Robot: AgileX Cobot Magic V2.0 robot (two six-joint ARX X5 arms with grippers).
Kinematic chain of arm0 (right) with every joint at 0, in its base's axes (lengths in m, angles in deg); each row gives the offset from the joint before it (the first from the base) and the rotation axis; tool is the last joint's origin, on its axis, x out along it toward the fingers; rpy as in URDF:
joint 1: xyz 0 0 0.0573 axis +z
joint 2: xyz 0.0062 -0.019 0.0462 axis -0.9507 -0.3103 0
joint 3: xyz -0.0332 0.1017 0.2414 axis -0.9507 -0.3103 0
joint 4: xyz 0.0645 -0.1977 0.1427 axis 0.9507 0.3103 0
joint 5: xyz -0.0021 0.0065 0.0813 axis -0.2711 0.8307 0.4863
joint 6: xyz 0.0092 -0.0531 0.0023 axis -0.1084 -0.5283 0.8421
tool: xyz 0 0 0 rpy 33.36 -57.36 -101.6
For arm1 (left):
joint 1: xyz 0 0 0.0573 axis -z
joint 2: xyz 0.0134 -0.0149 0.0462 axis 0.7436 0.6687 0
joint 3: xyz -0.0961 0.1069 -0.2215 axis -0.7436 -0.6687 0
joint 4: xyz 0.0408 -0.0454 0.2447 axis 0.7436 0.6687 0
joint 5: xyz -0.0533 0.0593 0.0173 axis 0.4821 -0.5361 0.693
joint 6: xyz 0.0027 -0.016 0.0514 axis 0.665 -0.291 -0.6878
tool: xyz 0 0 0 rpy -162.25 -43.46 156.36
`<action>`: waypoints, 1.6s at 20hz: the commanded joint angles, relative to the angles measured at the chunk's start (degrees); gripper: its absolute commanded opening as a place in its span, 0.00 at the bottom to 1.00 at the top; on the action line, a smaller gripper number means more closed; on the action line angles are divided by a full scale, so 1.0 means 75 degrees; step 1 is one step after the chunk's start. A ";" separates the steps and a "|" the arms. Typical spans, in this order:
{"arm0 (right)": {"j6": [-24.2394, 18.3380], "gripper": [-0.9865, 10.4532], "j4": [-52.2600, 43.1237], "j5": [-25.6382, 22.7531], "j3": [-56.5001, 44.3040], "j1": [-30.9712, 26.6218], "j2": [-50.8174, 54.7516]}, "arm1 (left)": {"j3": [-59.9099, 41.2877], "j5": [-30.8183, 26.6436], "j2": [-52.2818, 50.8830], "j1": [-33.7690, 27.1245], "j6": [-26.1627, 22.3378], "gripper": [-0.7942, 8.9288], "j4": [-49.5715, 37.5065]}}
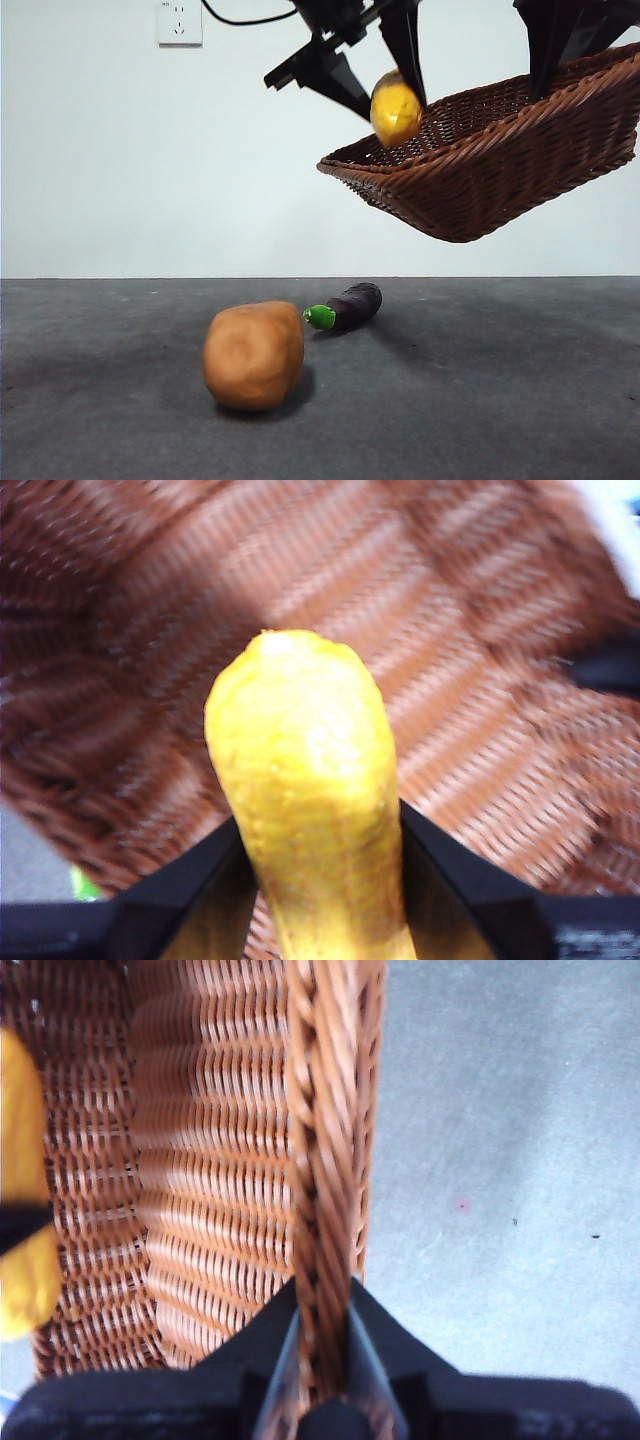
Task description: Help me put the vegetables on the table into the basket
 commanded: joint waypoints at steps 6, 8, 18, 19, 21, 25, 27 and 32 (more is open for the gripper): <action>-0.0070 0.08 0.0175 0.0769 -0.0009 0.0017 0.0076 | -0.0017 -0.0487 0.0166 -0.0061 0.0309 0.55 -0.0108; -0.0070 0.08 0.0175 0.0769 -0.0009 0.0017 0.0076 | -0.0020 -0.0490 0.0166 -0.0064 0.0277 0.72 -0.0114; -0.0300 0.08 0.0166 0.0181 -0.0009 -0.0015 0.0070 | -0.0017 -0.1443 -0.1317 0.0117 -0.1349 0.72 0.1926; -0.0321 0.08 0.0160 0.0184 -0.0009 -0.0015 0.0070 | -0.0017 -0.1821 -0.1547 0.0248 -0.1501 0.72 0.2343; -0.0321 0.08 0.0090 0.0184 -0.0009 -0.0015 0.0067 | -0.0017 -0.2186 -0.1944 0.0466 -0.1547 0.72 0.3249; -0.0356 0.08 0.0044 0.0149 -0.0009 -0.0064 0.0067 | -0.0050 -0.2541 -0.2390 0.0825 -0.1259 0.72 0.3695; -0.0376 0.08 0.0015 0.0146 -0.0009 -0.0128 0.0067 | -0.0143 -0.2541 -0.2486 0.0970 -0.1061 0.72 0.3695; -0.0557 0.08 0.0023 0.0140 -0.0009 -0.0746 0.0067 | -0.1574 -0.3124 -0.2716 0.1413 -0.0557 0.72 0.3684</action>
